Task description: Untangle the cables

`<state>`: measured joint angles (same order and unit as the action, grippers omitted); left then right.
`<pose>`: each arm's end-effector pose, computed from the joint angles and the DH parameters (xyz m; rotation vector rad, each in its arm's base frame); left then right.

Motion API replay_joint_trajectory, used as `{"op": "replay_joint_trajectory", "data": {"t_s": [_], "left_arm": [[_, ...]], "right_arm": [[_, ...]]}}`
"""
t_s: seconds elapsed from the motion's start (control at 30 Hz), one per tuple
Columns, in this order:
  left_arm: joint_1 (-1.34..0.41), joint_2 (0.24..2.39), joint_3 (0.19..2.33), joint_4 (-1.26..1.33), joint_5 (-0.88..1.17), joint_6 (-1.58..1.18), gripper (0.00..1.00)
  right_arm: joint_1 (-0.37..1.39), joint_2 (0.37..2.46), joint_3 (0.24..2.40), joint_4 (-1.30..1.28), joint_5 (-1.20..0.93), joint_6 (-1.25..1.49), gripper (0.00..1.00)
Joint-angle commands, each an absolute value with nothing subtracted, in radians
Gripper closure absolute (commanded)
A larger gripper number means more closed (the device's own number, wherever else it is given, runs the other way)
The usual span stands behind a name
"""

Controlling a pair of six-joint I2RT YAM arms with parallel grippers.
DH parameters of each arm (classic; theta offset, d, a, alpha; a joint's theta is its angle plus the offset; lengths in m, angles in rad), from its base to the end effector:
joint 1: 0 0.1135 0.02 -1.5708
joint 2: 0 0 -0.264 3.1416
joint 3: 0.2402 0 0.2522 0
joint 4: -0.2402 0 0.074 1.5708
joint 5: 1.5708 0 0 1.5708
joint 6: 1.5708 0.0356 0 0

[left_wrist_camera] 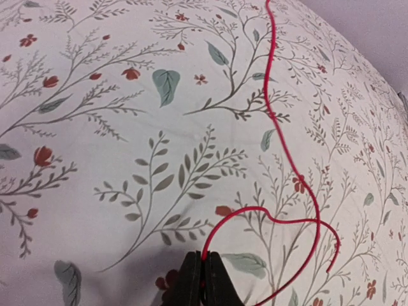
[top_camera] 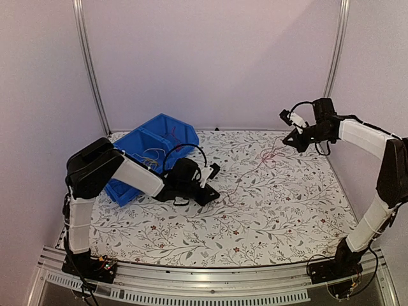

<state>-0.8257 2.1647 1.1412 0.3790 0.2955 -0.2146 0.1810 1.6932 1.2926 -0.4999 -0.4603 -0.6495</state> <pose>0.2858 -0.3252 0.0894 0.8654 2.1682 -0.8785 0.3581 0.0816 0.2523 -1.1324 2.0893 0.3483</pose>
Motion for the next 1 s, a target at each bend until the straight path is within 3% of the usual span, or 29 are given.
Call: {"op": "replay_joint_trajectory", "data": {"t_s": [0.0, 0.27, 0.47, 0.67, 0.77, 0.87, 0.97], "left_arm": [[-0.777, 2.087, 1.019, 0.340, 0.217, -0.240, 1.00], [-0.775, 1.975, 0.920, 0.190, 0.087, -0.254, 1.00], [-0.825, 1.825, 0.813, -0.026, -0.187, -0.338, 1.00], [-0.843, 1.666, 0.735, -0.042, -0.242, -0.358, 1.00], [-0.877, 1.617, 0.750, 0.060, -0.215, -0.300, 0.99], [-0.920, 1.599, 0.792, 0.180, -0.178, -0.241, 0.76], [-0.966, 1.608, 0.838, 0.352, -0.153, -0.171, 0.61]], "right_arm": [[0.071, 1.573, 1.347, -0.439, -0.449, -0.565, 1.00], [-0.076, 1.513, 1.337, -0.305, -0.305, -0.450, 1.00], [-0.105, 1.521, 1.296, -0.267, -0.235, -0.444, 1.00], [-0.064, 1.572, 1.280, -0.365, -0.448, -0.505, 1.00], [0.008, 1.613, 1.288, -0.436, -0.453, -0.559, 1.00], [0.084, 1.624, 1.303, -0.493, -0.480, -0.590, 1.00], [0.144, 1.609, 1.316, -0.518, -0.518, -0.594, 1.00]]}}
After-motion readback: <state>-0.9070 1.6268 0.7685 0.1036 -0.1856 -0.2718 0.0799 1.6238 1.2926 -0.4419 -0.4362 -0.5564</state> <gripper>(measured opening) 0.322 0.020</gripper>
